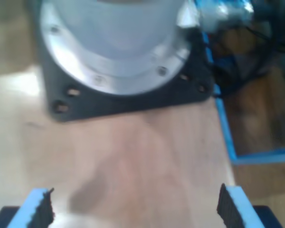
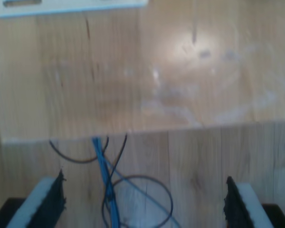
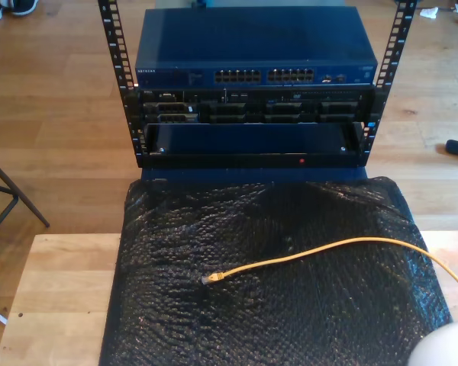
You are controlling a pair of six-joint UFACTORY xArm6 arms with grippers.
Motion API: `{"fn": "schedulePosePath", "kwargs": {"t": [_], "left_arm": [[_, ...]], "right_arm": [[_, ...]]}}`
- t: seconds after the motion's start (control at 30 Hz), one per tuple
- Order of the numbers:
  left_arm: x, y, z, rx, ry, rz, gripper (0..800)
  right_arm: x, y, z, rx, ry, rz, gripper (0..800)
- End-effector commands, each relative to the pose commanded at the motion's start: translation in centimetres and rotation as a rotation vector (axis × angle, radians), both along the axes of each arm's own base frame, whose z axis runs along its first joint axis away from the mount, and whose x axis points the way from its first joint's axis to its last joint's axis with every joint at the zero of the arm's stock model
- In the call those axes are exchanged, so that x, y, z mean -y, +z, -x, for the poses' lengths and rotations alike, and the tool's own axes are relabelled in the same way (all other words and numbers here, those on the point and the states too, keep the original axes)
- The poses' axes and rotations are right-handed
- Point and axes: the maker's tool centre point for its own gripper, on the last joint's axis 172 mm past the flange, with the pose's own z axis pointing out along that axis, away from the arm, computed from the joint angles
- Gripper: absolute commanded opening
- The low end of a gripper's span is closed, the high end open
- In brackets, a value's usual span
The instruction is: Grab the cable and plug it in
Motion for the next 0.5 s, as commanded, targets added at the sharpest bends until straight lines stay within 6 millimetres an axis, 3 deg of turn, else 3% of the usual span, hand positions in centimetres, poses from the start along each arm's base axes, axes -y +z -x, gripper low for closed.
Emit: {"fn": "schedulePosePath", "kwargs": {"t": [0.1, 0.23, 0.5], "left_arm": [[0.1, 1.3, -1.0, 0.009, -0.017, 0.015, 800], [0.3, 2.9, -2.7, 0.011, -0.013, 0.026, 800], [0.8, 4.7, -5.3, -0.025, 0.011, 0.027, 800]], "right_arm": [[0.2, 0.8, -1.1, -0.006, -0.017, -0.018, 799], [0.3, 2.0, -4.0, 0.021, -0.056, -0.058, 799], [0.6, 7.5, -9.6, 0.080, -0.165, -0.159, 798]]}}
